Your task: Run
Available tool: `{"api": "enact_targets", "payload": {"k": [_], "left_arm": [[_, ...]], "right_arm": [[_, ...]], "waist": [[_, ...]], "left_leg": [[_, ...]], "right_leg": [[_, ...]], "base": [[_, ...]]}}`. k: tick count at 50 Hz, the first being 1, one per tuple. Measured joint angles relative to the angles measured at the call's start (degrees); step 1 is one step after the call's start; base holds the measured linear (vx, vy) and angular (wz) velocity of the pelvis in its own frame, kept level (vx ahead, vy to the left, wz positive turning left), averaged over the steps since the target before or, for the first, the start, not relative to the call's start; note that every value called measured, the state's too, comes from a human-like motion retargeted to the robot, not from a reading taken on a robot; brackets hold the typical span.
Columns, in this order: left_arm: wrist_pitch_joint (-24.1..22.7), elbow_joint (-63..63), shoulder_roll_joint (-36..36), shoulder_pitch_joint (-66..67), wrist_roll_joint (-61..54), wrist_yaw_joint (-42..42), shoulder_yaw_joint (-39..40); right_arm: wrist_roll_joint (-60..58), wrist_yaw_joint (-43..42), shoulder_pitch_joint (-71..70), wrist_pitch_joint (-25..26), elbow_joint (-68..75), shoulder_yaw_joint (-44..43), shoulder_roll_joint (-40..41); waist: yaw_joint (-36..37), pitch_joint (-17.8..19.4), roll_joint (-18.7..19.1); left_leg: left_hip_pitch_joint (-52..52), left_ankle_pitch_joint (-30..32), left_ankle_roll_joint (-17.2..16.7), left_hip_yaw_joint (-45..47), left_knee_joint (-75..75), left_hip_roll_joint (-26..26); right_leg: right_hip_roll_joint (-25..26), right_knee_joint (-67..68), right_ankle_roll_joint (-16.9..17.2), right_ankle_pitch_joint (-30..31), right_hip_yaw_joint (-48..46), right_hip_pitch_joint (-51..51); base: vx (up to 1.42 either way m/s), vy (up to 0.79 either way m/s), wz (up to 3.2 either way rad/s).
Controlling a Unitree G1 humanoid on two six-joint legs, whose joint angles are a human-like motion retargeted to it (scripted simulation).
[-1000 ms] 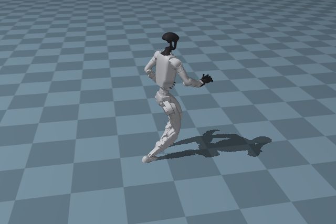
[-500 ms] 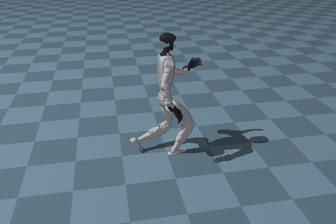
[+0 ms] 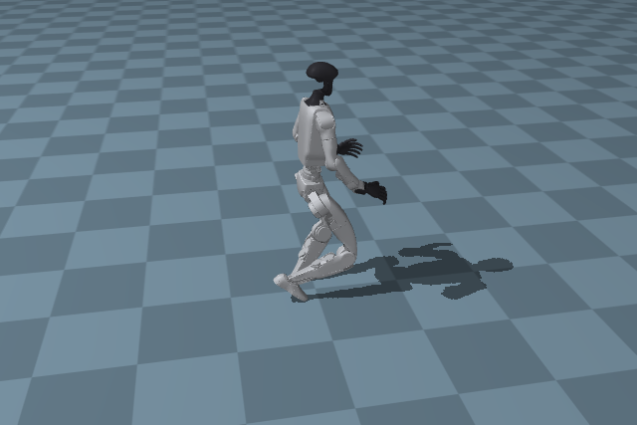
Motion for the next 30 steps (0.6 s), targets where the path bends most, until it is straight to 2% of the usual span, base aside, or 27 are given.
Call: {"api": "enact_targets", "payload": {"k": [3,5,8,10,13,15,18,20,23,28,30], "left_arm": [[-0.75,0.51,1.25,-9.72,-0.82,1.19,-1.05],[-2.05,-0.5,2.63,-14.61,-0.66,1.67,-1.84],[-4.01,-2.81,4.0,-18.76,0.6,2.78,-2.49],[-4.8,-3.77,3.96,-18.92,0.82,3.29,-2.4],[-4.92,-4.15,2.69,-16.49,-0.42,3.4,-2.49],[-3.83,-3.13,0.97,-13.67,-1.47,2.64,-2.91],[-0.96,0.15,-1.37,-10.06,-2.54,-0.52,-3.6],[0.57,2.44,-2.32,-6.88,-2.93,-3.32,-3.99],[1.43,4.18,-2.1,0.39,-3.95,-7.05,-3.49],[2.24,4.65,-1.11,12.8,-5.9,-9.76,-0.33],[2.39,4.45,-1.08,16.05,-6.3,-10.06,0.92]], "right_arm": [[-0.36,3.17,6.69,0.99,9.62,0.32,0.04],[0.44,5.19,11.92,1.13,11.94,-0.91,-0.9],[1.79,6.66,18.42,0.96,12.23,-3.36,-2.49],[2.52,6.69,20.96,0.87,12.5,-4.03,-2.67],[4.0,6.16,21.43,0.64,11.81,-4.36,-2.54],[4.36,5.08,19.16,0.83,11.2,-3.77,-2.34],[3.97,2.87,10.93,1.29,10.01,-2.21,-2.07],[3.93,1.82,4.55,1.08,8.22,-1.33,-1.86],[5.28,0.95,-3.89,0.3,2.66,-1.25,-1.83],[7.47,-0.68,-12.26,-1.68,-7.76,-2.46,-2.69],[7.78,-1.13,-13.22,-2.3,-10.5,-2.99,-2.51]], "waist": [[-2.43,0.75,3.17],[-3.29,0.82,6.45],[-3.35,0.02,13.06],[-3.48,0.21,14.42],[-2.64,0.92,16.91],[-1.18,2.05,17.84],[1.64,2.92,17.68],[3.88,2.9,16.12],[6.75,2.18,12.12],[8.69,-0.67,4.53],[8.81,-1.44,2.06]], "left_leg": [[9.77,1.13,-3.43,-2.96,-5.71,1.42],[14.82,2.18,-6.54,-4.88,-7.45,4.5],[16.96,2.81,-11.06,-7.16,-2.31,12.85],[17.46,5.23,-13.08,-8.02,5.06,15.75],[14.94,13.88,-15.8,-8.93,21.5,22.12],[10.77,17.76,-15.02,-8.51,33.24,26.9],[1.04,12.44,-9.56,-7.82,43.53,31.99],[-5.68,6.81,-6.19,-6.68,44.18,31.68],[-14.0,1.96,-4.25,-4.3,34.41,25.93],[-19.5,3.21,-4.91,-2.21,6.37,10.93],[-18.76,4.16,-3.79,-2.02,2.27,6.37]], "right_leg": [[3.47,-10.47,-2.0,-5.16,-1.99,-6.41],[9.04,-22.64,-1.74,-6.55,-3.78,-8.4],[20.28,-41.3,-0.99,-5.14,-5.53,-7.93],[23.54,-40.95,-1.69,-4.31,-5.4,-8.02],[28.07,-35.95,-6.05,-4.24,-6.81,-5.57],[29.86,-32.09,-9.17,-6.71,-7.66,-3.54],[30.46,-31.4,-11.29,-10.3,-7.76,0.73],[29.6,-32.07,-11.14,-12.21,-6.45,3.96],[26.38,-33.74,-8.58,-13.49,-3.34,9.06],[16.94,-34.79,-2.2,-12.14,0.07,16.77],[13.69,-31.88,0.29,-10.59,1.04,18.9]], "base": [[0.05,-0.01,-0.08],[0.08,-0.04,-0.13],[0.03,-0.07,-0.08],[-0.06,-0.07,0.01],[-0.06,-0.07,0.02],[-0.07,-0.07,0.02],[-0.02,-0.04,0.06],[0.0,0.0,0.0],[0.02,0.04,-0.11],[0.05,0.07,0.04],[0.02,0.03,-0.01]]}}
